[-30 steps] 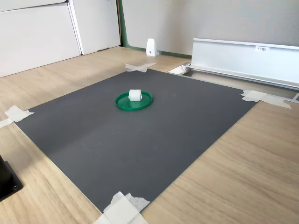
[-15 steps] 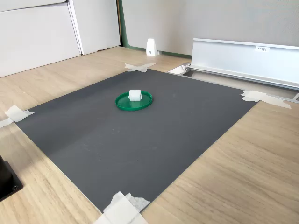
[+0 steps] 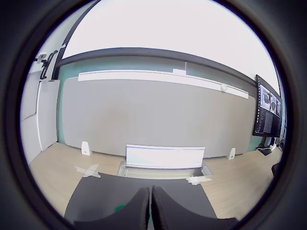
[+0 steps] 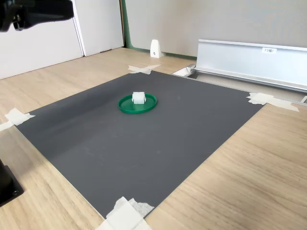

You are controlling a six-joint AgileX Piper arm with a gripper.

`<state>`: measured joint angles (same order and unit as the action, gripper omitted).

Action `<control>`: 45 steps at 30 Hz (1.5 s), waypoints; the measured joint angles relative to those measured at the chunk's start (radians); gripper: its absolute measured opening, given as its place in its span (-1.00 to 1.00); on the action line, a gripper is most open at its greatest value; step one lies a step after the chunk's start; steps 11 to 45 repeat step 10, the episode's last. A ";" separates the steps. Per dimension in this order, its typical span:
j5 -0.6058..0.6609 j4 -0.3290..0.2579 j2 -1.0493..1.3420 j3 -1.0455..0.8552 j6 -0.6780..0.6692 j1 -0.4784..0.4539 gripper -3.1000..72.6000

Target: Grasp a white terminal and put it on the green lid.

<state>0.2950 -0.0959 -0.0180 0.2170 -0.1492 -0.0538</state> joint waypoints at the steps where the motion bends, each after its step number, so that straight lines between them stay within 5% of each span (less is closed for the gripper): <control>1: 0.000 -0.002 0.012 -0.001 0.000 -0.009 -0.93; 45: -0.002 -0.003 0.029 -0.038 0.001 -0.019 -0.94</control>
